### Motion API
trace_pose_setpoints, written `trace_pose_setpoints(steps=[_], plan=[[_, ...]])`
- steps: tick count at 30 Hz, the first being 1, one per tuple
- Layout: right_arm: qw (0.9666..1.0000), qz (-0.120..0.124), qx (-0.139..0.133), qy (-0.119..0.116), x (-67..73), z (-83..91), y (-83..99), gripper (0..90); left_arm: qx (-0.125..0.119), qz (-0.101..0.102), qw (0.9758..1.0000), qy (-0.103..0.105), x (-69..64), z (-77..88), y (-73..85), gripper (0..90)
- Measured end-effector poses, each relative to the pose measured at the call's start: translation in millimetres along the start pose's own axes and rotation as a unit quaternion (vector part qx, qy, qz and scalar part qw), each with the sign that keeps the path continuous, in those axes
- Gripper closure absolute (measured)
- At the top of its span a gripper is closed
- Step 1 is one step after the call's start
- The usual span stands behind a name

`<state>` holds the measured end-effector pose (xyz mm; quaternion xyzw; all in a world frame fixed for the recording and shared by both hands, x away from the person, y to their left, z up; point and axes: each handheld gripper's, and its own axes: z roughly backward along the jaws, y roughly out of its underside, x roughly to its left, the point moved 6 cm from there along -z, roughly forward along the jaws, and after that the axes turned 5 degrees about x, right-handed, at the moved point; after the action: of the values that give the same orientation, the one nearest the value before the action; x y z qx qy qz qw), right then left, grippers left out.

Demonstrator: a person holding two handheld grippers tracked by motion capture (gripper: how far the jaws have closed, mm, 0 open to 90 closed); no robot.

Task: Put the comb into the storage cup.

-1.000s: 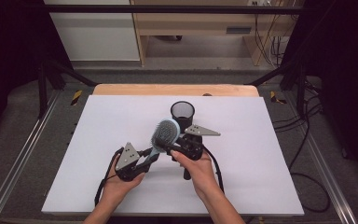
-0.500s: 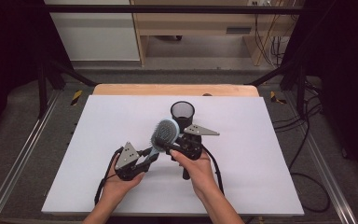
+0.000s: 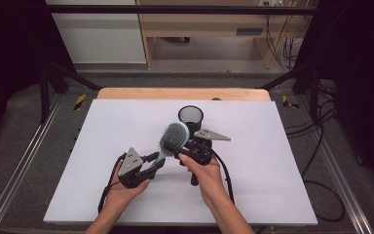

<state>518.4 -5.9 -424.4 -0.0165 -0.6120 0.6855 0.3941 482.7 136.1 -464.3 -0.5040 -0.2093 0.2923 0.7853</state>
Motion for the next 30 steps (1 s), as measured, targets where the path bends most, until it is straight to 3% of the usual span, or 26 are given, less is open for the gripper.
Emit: trace_pose_setpoints(steps=[13,22,23,30], plan=[[0.9993,-0.015,-0.019,0.028,-23.1,10.5,-10.0,54.8,-0.021,0.007,0.9997,-0.009,3.5,4.7,-3.7,44.2],[0.9987,-0.016,-0.028,0.04,-32.5,18.5,-16.8,54.7,-0.049,0.043,0.9973,-0.034,23.4,16.6,-7.0,26.1],[0.9985,-0.018,-0.029,0.042,-34.1,20.3,-18.3,54.7,-0.051,0.048,0.9967,-0.04,26.4,18.4,-7.2,17.7],[0.9981,-0.021,-0.034,0.048,-39.2,23.5,-21.2,54.7,-0.056,0.074,0.9936,-0.064,44.3,27.5,-5.1,9.3]])
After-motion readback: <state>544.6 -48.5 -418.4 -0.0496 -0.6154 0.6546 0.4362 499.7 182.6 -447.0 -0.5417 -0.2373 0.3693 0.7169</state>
